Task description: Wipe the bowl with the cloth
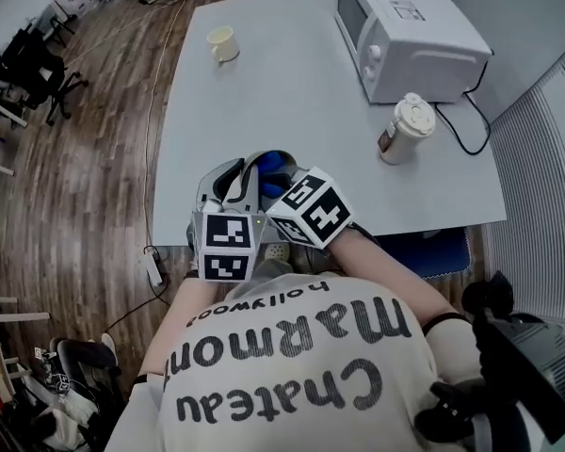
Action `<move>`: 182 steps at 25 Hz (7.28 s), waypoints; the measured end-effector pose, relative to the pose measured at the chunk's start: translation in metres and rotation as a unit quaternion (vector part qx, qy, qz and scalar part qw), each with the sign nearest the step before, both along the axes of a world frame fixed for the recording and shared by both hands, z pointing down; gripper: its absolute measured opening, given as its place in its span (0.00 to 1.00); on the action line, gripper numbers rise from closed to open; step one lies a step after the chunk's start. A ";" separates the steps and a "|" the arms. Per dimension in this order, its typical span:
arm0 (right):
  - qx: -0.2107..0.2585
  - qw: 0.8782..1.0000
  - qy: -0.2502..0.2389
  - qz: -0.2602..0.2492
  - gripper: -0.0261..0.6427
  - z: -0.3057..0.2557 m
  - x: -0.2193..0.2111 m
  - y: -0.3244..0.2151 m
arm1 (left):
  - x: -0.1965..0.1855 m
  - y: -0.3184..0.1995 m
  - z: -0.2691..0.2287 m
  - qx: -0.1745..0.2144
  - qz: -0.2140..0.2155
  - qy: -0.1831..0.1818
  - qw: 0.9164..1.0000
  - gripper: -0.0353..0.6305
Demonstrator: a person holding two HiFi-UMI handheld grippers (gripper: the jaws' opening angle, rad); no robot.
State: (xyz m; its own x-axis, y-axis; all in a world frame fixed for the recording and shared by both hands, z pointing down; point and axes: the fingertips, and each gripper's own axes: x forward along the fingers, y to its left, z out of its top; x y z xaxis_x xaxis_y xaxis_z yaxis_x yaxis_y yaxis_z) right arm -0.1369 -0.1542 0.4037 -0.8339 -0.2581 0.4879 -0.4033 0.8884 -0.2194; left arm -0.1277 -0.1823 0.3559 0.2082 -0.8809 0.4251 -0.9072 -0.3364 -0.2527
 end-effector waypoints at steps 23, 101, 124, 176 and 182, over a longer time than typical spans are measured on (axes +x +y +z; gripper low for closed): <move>0.056 0.991 0.043 0.114 0.10 0.022 0.011 -0.014 | -0.015 0.016 0.018 -0.024 -0.059 0.058 0.996 0.16; 0.025 0.995 0.035 -0.089 0.10 0.040 -0.045 0.067 | -0.060 0.066 0.042 -0.045 -0.145 0.149 0.977 0.17; 0.118 0.984 0.133 0.008 0.10 0.035 -0.112 0.073 | -0.168 0.103 0.037 -0.076 -0.113 0.189 0.972 0.17; -0.041 0.993 0.113 -0.009 0.10 0.034 -0.174 0.139 | -0.224 0.121 0.043 -0.063 -0.089 0.298 0.948 0.15; -0.004 0.987 0.160 0.009 0.10 0.040 -0.151 0.128 | -0.213 0.123 0.047 -0.073 -0.078 0.291 0.951 0.15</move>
State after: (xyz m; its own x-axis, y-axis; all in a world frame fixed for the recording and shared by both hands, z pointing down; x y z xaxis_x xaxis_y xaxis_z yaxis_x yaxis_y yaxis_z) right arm -0.2883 -0.0259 0.4433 -0.6317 -0.2664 0.7280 -0.4691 0.8790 -0.0854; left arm -0.3411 -0.0592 0.4031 0.3174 -0.8604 0.3986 -0.9210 -0.1796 0.3456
